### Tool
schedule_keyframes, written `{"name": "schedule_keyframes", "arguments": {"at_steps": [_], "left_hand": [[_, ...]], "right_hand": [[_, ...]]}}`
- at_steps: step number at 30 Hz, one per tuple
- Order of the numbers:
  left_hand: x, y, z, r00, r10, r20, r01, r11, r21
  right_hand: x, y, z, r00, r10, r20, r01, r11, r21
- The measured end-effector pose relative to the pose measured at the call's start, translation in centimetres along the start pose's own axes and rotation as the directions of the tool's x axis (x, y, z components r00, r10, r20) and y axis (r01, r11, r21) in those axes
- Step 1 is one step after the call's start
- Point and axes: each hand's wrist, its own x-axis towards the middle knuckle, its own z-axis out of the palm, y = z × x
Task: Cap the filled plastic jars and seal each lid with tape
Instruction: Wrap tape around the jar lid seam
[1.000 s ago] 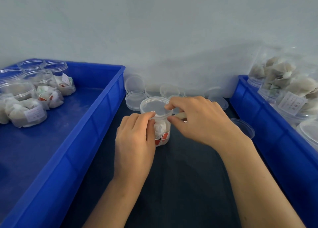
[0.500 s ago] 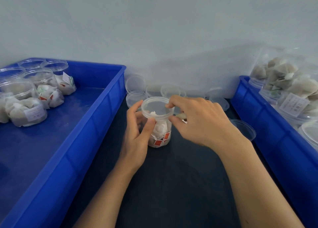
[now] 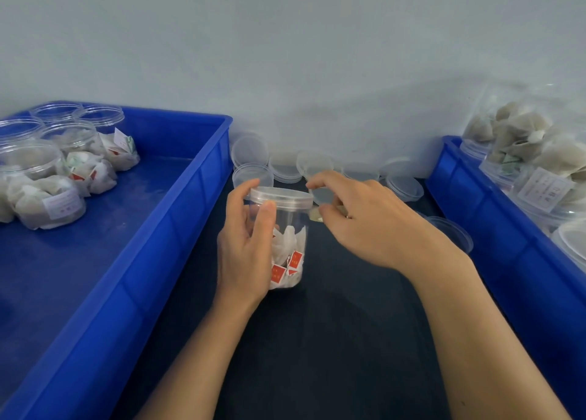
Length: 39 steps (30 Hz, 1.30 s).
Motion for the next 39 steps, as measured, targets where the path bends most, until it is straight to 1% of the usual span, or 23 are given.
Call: {"name": "schedule_keyframes", "arguments": {"at_steps": [7, 11, 14, 17, 20, 23, 26, 32, 35, 37, 39], "left_hand": [[0.5, -0.5, -0.3, 0.999, -0.041, 0.006, 0.041, 0.999, -0.015], [0.6, -0.3, -0.3, 0.998, -0.047, 0.034, 0.047, 0.999, -0.017], [0.7, -0.1, -0.5, 0.996, -0.064, 0.066, 0.066, 0.997, -0.03], [0.7, 0.2, -0.6, 0.992, -0.086, 0.088, 0.088, 0.996, -0.017], [0.6, 0.6, -0.6, 0.993, -0.096, 0.073, 0.096, 0.995, 0.01], [0.6, 1.1, -0.8, 0.991, -0.115, 0.063, 0.116, 0.993, -0.016], [0.7, 1.2, -1.1, 0.989, -0.124, 0.084, 0.128, 0.991, -0.043], [0.5, 1.2, -1.2, 0.973, -0.196, 0.125, 0.204, 0.978, -0.055], [0.3, 1.5, -1.3, 0.964, -0.24, 0.112, 0.239, 0.971, 0.027], [0.3, 1.9, -1.5, 0.972, -0.22, 0.079, 0.209, 0.969, 0.135], [0.2, 2.4, -1.6, 0.983, -0.182, 0.009, 0.176, 0.964, 0.199]], "right_hand": [[0.2, 0.5, 0.7, 1.0, 0.003, 0.027, -0.004, 1.0, 0.03], [0.2, 0.5, 0.9, 0.998, 0.039, 0.044, -0.041, 0.998, 0.05], [0.1, 0.3, 0.7, 0.998, 0.032, 0.045, -0.034, 0.999, 0.042], [-0.1, -0.4, 0.5, 0.998, 0.048, 0.032, -0.048, 0.999, 0.002], [-0.2, -0.9, 0.6, 0.998, 0.056, -0.003, -0.056, 0.997, -0.062], [0.0, -1.2, 1.0, 0.998, 0.062, -0.017, -0.064, 0.994, -0.093], [-0.1, -1.7, 1.0, 0.998, 0.07, 0.006, -0.069, 0.993, -0.096], [-0.4, -2.7, 0.8, 0.996, 0.062, 0.056, -0.05, 0.979, -0.196], [-0.3, -2.8, 0.8, 0.995, 0.078, 0.068, -0.063, 0.978, -0.197], [-0.3, -2.9, 0.8, 0.995, 0.077, 0.056, -0.065, 0.979, -0.194], [-0.3, -2.9, 0.8, 0.997, 0.072, 0.035, -0.064, 0.978, -0.2]]}}
